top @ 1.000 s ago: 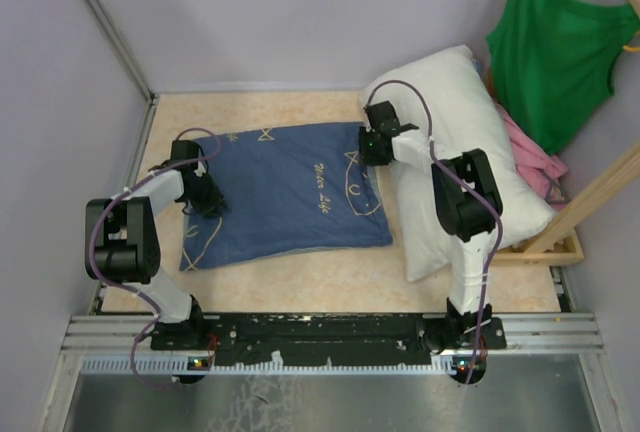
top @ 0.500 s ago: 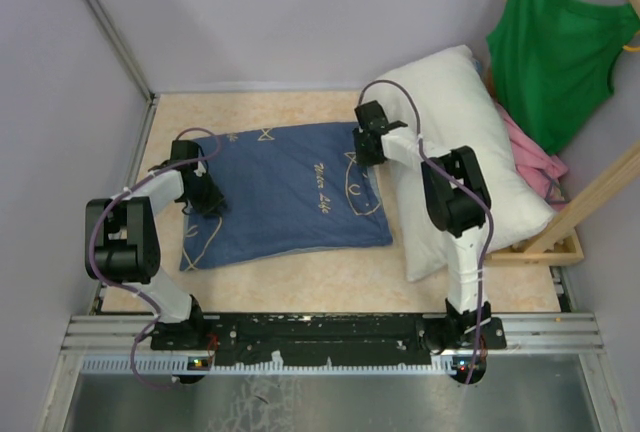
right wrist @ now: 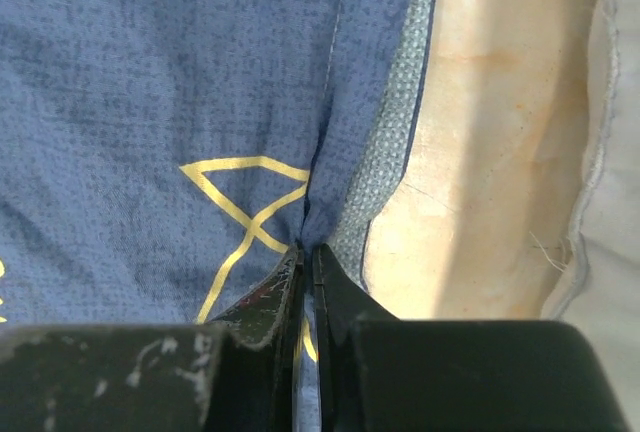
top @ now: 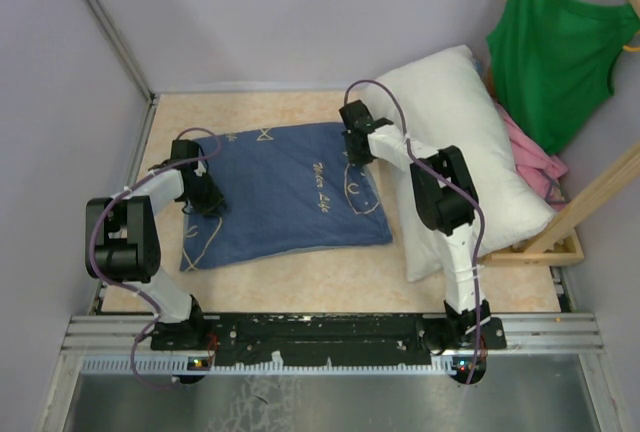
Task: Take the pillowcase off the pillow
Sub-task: Fold the pillowcase at the center of the board.
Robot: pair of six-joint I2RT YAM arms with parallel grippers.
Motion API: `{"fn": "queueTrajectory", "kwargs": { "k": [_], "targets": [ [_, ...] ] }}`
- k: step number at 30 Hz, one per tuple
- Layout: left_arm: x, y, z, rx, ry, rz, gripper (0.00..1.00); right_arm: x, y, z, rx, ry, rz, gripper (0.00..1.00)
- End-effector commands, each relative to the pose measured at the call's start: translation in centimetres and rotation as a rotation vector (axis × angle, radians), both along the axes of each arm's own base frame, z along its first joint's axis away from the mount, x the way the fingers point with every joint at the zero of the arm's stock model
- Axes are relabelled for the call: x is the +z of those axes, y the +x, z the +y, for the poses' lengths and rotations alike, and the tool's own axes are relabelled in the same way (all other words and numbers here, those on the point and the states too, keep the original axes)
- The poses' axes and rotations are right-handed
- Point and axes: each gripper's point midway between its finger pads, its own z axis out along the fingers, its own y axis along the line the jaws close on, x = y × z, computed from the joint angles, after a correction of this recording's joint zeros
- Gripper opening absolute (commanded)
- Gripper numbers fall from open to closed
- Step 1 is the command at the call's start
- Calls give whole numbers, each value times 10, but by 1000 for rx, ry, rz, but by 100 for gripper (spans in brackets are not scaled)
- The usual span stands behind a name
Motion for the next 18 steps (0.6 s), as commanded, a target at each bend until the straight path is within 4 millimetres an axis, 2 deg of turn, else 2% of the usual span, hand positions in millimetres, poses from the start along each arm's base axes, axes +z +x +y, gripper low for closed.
{"fn": "queueTrajectory", "kwargs": {
  "k": [1,4,7,13,18],
  "targets": [
    [-20,-9,10,-5,39,58,36,6,-1,-12,-9,-85,9,5],
    [-20,-9,10,-5,39,59,36,19,2,-24,-27,-134,-23,1],
    [-21,-10,10,-6,44,63,36,28,4,-45,-60,-172,-41,0],
    [-23,-13,14,6,63,81,36,29,7,-99,-186,-146,-30,0],
    [-26,-14,16,13,69,99,36,27,8,-126,-233,-185,-28,0]
  ]
}}
